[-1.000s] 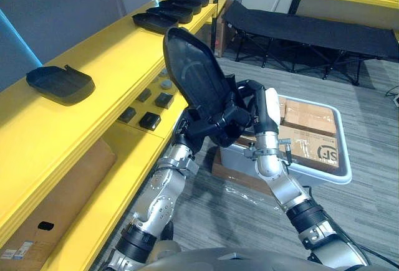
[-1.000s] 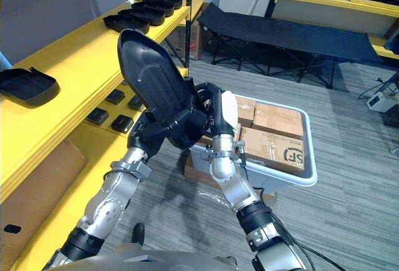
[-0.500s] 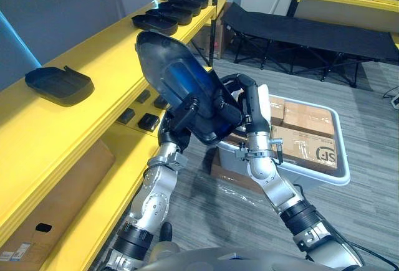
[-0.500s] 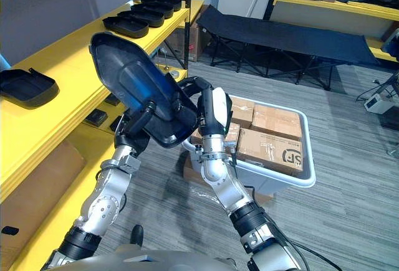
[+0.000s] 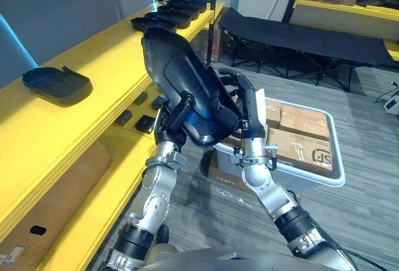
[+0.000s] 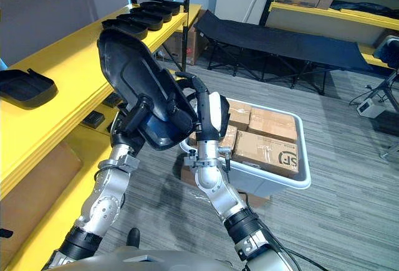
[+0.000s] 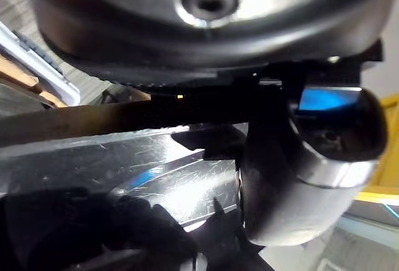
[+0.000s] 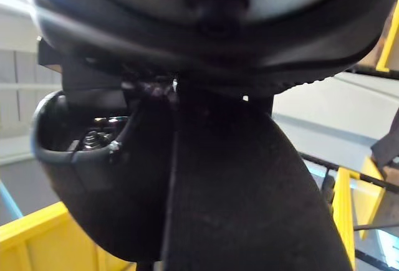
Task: Walk over and take three plastic housings, then place them on the shelf
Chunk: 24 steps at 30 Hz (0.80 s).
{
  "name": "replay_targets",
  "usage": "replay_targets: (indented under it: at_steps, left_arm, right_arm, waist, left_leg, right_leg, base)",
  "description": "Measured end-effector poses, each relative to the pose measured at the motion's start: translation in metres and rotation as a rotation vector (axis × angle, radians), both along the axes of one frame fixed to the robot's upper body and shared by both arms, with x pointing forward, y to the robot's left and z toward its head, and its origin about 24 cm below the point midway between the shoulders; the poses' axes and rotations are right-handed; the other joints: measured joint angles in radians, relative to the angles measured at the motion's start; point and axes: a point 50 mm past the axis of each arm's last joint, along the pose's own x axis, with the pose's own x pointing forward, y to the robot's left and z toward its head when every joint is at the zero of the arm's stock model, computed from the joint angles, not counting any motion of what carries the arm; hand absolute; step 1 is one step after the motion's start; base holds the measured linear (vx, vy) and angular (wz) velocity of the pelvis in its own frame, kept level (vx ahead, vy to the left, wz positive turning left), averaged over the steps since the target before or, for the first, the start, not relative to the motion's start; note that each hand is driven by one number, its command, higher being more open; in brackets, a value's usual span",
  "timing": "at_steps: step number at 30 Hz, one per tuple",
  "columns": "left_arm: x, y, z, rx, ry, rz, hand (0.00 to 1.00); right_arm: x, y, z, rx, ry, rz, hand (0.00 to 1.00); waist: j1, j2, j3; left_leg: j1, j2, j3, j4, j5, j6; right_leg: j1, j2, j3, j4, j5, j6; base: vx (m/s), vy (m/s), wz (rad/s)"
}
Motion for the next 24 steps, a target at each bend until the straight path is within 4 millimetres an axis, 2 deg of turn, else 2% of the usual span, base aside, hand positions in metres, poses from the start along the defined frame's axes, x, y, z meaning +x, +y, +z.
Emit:
replay_targets:
  at_steps: [4,8,13,19,21,23,24]
  left_arm:
    - [-0.002,-0.002,0.015,0.071,-0.068,0.065,0.00]
    - [-0.004,0.000,0.027,0.256,-0.145,0.186,0.00]
    - [-0.006,0.008,0.031,0.500,-0.185,0.383,0.00]
    - [-0.008,0.015,0.034,0.662,-0.216,0.566,0.00]
    - [-0.008,0.023,0.033,0.699,-0.203,0.654,0.00]
    - [-0.008,0.047,0.031,0.705,-0.135,0.812,0.00]
    - [-0.008,0.053,0.030,0.704,-0.117,0.847,0.00]
  right_arm:
    - [0.000,-0.001,0.012,0.037,-0.023,0.007,1.00]
    - [0.002,-0.008,0.021,0.078,-0.024,-0.022,1.00]
    - [0.006,-0.014,0.020,0.098,0.023,-0.070,1.00]
    - [0.001,-0.016,0.016,0.191,0.090,-0.044,1.00]
    - [0.000,-0.019,0.013,0.245,0.119,-0.040,1.00]
    - [-0.002,-0.036,0.007,0.345,0.165,-0.081,1.00]
    - [-0.003,-0.041,0.005,0.360,0.175,-0.095,1.00]
  waist:
    - [0.000,0.004,-0.002]
    - [0.002,0.010,-0.006]
    - [-0.007,0.014,-0.007]
    - [-0.022,0.017,-0.005]
    - [-0.025,0.020,-0.003]
    - [-0.033,0.021,-0.002]
    - [-0.035,0.021,-0.001]
  left_leg:
    - [0.007,0.000,0.004,-0.002,-0.013,-0.009]
    - [0.010,0.000,0.009,-0.002,-0.016,-0.008]
    - [0.019,0.002,0.022,-0.002,-0.019,-0.003]
    - [0.027,0.003,0.035,-0.002,-0.026,-0.004]
    - [0.032,0.005,0.041,-0.002,-0.033,-0.008]
    - [0.037,0.006,0.047,-0.003,-0.041,-0.013]
    - [0.037,0.006,0.048,-0.003,-0.041,-0.013]
  right_leg:
    - [0.009,0.000,0.000,-0.013,0.000,0.000]
    - [0.012,0.000,0.003,-0.013,0.000,0.000]
    - [0.012,0.000,0.013,-0.014,0.000,0.000]
    - [0.008,0.000,0.026,-0.014,0.000,0.001]
    - [0.008,0.000,0.031,-0.014,-0.002,-0.001]
    - [0.007,0.000,0.038,-0.014,-0.004,-0.004]
    - [0.006,0.000,0.039,-0.015,-0.005,-0.004]
  base:
    - [0.00,0.000,-0.01]
    - [0.01,-0.003,-0.02]
    - [0.02,-0.006,-0.07]
    - [0.01,-0.002,-0.07]
    - [0.00,-0.003,-0.09]
    - [0.00,-0.001,-0.09]
    - [0.00,-0.001,-0.05]
